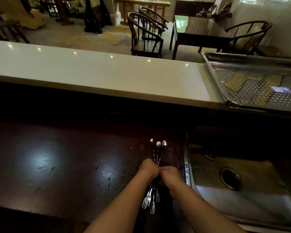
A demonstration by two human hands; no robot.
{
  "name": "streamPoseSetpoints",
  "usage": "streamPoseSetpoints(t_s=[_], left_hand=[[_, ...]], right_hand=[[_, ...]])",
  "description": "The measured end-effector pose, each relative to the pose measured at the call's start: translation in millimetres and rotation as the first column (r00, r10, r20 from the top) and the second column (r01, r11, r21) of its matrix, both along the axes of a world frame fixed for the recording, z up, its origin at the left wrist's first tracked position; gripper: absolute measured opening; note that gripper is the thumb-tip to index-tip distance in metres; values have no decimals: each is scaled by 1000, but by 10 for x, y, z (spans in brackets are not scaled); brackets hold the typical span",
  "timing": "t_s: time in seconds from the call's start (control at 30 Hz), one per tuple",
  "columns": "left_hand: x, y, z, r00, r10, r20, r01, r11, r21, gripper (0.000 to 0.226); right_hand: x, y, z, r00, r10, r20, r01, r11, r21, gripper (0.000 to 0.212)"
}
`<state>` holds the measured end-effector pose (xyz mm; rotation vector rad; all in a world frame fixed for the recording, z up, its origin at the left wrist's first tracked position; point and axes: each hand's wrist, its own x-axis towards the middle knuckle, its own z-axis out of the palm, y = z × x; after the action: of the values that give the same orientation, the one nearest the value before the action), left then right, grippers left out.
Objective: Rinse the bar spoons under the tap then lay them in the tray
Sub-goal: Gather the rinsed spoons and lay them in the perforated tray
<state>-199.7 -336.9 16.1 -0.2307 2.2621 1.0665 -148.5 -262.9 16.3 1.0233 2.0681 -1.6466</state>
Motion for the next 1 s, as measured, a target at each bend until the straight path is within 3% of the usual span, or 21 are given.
streamPoseSetpoints(t_s=[0.1,0.33,0.47,0.73,1.0], left_hand=[[34,-37,47,999,-14,30,13,999,40,28],[76,-108,266,999,4,-50,5,984,178,33],[31,-62,610,993,-64,-102,87,967,241,16],[46,258,1292,925,-69,-374,145,973,179,5],[92,1106,1933,898,-29,-440,141,964,226,9]], right_hand=[[69,-26,43,998,5,-56,-6,1000,-12,23],[130,-16,279,970,2,-245,12,998,56,27],[127,82,533,947,0,-322,22,998,65,24],[155,501,1212,867,33,-497,17,995,95,20],[315,1338,1860,767,79,-637,-57,997,55,23]])
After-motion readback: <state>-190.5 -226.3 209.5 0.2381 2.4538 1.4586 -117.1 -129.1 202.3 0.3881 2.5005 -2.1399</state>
